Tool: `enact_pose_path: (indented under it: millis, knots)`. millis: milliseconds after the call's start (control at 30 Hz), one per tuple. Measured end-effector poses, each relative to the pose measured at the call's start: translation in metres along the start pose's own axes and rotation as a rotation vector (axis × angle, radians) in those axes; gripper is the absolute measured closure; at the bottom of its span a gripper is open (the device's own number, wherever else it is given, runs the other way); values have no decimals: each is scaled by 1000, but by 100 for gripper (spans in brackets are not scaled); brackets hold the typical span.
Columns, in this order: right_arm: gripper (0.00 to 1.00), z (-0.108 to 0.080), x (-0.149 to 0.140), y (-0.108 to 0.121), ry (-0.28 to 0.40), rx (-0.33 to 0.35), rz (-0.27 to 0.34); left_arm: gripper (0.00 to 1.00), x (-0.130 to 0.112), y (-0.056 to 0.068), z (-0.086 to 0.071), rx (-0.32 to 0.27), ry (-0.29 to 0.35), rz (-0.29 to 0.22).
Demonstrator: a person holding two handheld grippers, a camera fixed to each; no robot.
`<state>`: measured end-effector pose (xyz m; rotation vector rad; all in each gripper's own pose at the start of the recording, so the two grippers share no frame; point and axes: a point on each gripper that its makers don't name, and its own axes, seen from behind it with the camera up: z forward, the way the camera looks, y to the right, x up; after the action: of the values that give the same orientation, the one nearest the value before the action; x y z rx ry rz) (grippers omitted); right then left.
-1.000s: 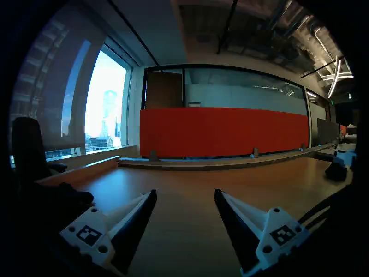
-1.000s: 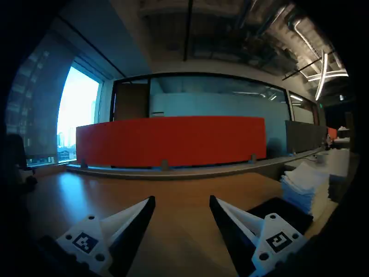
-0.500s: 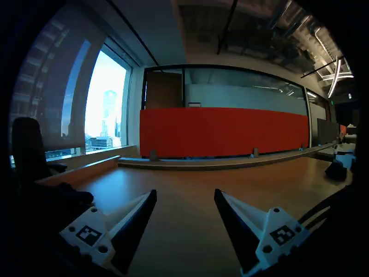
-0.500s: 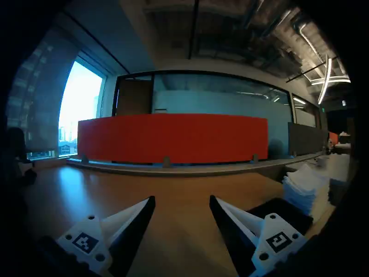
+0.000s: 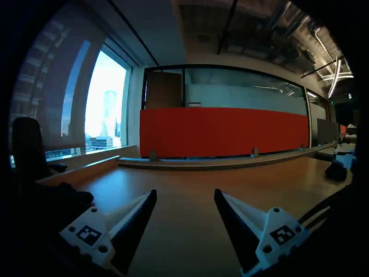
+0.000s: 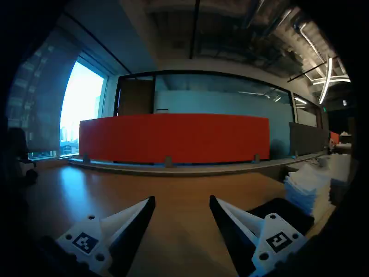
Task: Fold towel
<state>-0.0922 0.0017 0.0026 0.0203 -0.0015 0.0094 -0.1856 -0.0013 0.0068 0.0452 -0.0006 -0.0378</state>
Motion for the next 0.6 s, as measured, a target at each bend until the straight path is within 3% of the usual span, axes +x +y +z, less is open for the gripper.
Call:
enact_pose_path:
  millis: [600]
  knots:
    - [9, 0, -1, 1, -1, -7, 1, 8, 0, 0, 0, 0, 0, 0]
